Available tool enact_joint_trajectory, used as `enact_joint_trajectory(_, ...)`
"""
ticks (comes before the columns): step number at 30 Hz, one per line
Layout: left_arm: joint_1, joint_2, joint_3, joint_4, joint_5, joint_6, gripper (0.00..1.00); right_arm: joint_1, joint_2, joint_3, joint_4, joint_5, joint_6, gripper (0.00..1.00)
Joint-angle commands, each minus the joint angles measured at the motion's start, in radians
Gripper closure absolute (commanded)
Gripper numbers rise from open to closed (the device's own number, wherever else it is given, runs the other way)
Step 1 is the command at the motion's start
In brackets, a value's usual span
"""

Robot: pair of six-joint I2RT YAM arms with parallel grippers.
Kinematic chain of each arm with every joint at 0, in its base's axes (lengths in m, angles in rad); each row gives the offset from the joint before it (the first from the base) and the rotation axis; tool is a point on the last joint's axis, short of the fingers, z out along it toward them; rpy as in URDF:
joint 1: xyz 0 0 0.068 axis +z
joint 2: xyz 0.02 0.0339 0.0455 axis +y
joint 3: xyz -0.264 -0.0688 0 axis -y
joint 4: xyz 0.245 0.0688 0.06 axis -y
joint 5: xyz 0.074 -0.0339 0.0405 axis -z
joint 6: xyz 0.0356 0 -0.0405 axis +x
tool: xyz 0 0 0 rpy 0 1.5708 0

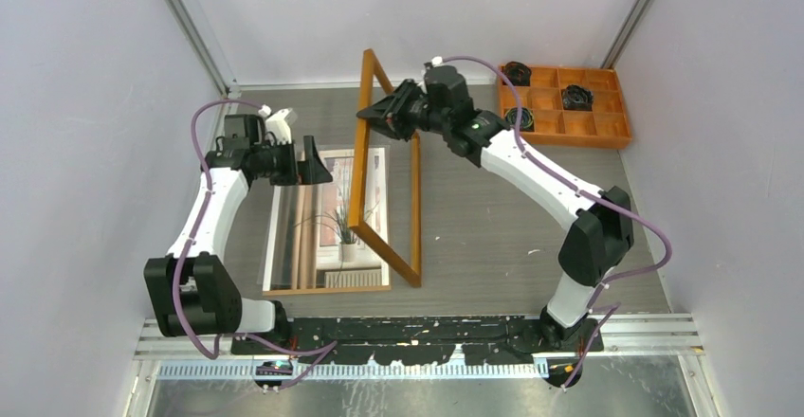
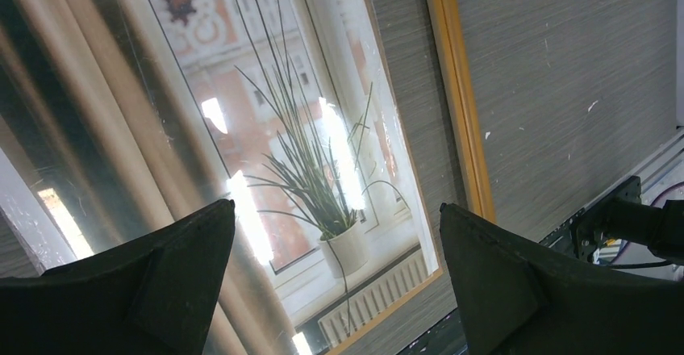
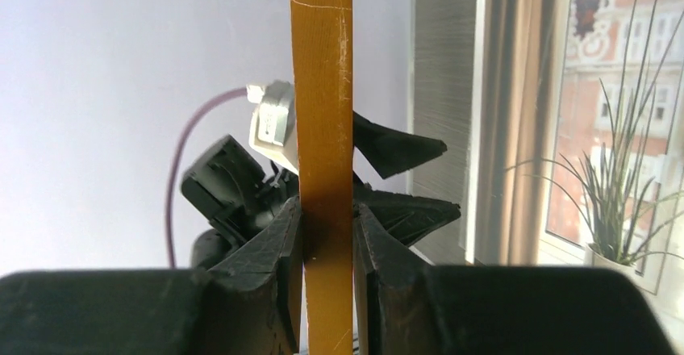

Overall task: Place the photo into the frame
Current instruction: Turn over the photo frame at the center of the board.

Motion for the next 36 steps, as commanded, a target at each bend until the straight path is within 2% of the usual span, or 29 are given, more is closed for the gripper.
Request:
enact_joint_trajectory(1,-0.033,-0.048,0.072,0.016,0.033,-0.043,0.00,-0.073,-0.085,-0.059,0.162,-0.149,0.127,0.99)
enact_joint_trajectory(9,-0.228,-0.064,0.184,0.021,0.003,-0.112,0.02,-0.132,-0.143,-0.093,-0.013,-0.172,0.038,0.94)
enact_joint_trajectory(17,-0.373,-0.011,0.302,0.033,-0.037,-0.194,0.06,-0.178,-0.208,-0.170,-0.014,-0.194,0.044,0.94)
enact_joint_trajectory(20,-0.417,0.013,0.339,0.028,-0.056,-0.201,0.06,-0.179,-0.198,-0.142,-0.041,-0.193,0.031,0.93)
enact_joint_trajectory(23,-0.451,0.028,0.356,0.026,-0.064,-0.216,0.07,-0.172,-0.175,-0.064,-0.163,-0.157,-0.027,0.92)
enact_joint_trajectory(27,-0.460,0.032,0.356,0.035,-0.040,-0.248,0.08,-0.156,-0.163,-0.016,-0.241,-0.109,-0.072,0.82)
enact_joint_trajectory(33,-0.463,0.037,0.352,0.050,-0.019,-0.272,0.08,-0.129,-0.130,-0.016,-0.259,-0.088,-0.072,0.66)
enact_joint_trajectory(36,-0.464,0.035,0.351,0.054,-0.011,-0.277,0.08,-0.114,-0.116,-0.018,-0.253,-0.081,-0.068,0.62)
